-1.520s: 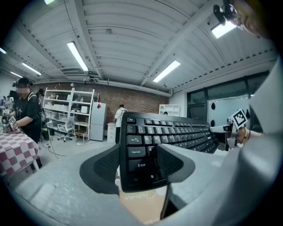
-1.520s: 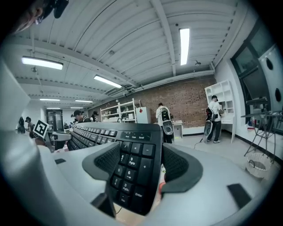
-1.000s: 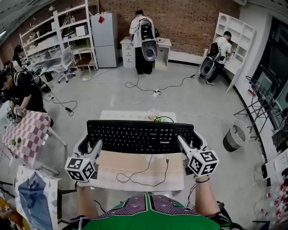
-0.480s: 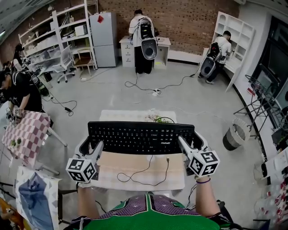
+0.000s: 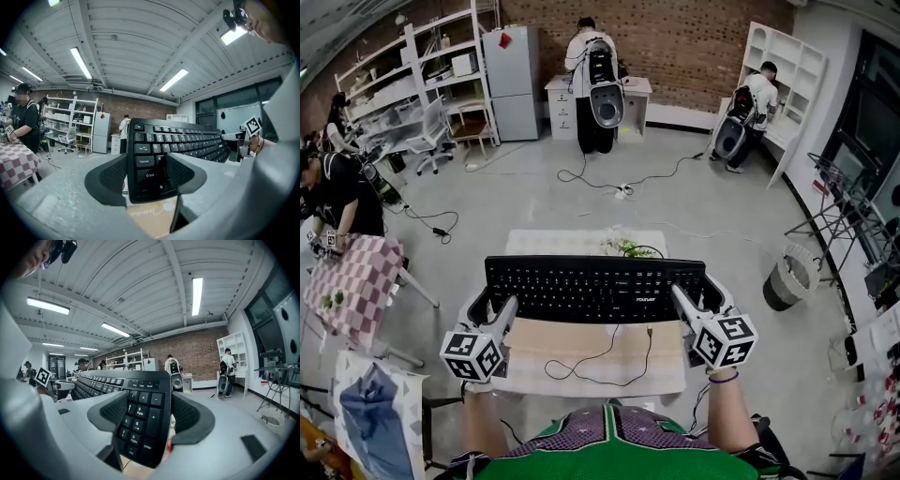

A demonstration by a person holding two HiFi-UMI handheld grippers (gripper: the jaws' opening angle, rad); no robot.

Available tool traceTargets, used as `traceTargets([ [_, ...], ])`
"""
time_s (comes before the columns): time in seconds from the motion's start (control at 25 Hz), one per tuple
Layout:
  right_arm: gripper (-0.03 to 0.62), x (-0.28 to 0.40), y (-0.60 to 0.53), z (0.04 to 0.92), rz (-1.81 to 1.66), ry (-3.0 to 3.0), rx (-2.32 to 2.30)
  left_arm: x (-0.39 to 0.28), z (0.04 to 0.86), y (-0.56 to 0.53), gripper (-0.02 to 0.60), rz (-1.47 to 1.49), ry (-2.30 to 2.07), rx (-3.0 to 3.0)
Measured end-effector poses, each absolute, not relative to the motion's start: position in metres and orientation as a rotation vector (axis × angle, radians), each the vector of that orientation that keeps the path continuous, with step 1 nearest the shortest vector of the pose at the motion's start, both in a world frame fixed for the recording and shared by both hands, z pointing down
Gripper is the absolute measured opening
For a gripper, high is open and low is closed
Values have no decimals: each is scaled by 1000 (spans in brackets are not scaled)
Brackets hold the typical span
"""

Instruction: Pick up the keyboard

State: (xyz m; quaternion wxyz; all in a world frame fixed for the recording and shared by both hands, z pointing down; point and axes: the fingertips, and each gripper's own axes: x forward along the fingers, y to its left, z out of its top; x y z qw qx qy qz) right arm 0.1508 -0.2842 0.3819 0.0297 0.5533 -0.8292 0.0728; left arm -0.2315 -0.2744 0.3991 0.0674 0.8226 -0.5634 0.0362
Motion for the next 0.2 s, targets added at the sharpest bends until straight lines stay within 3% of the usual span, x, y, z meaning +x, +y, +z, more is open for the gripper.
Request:
traceTargets([
  [0.2,282,151,-283,385,242,-2549,1704,-231,401,-274,267,116,-1698,2479],
])
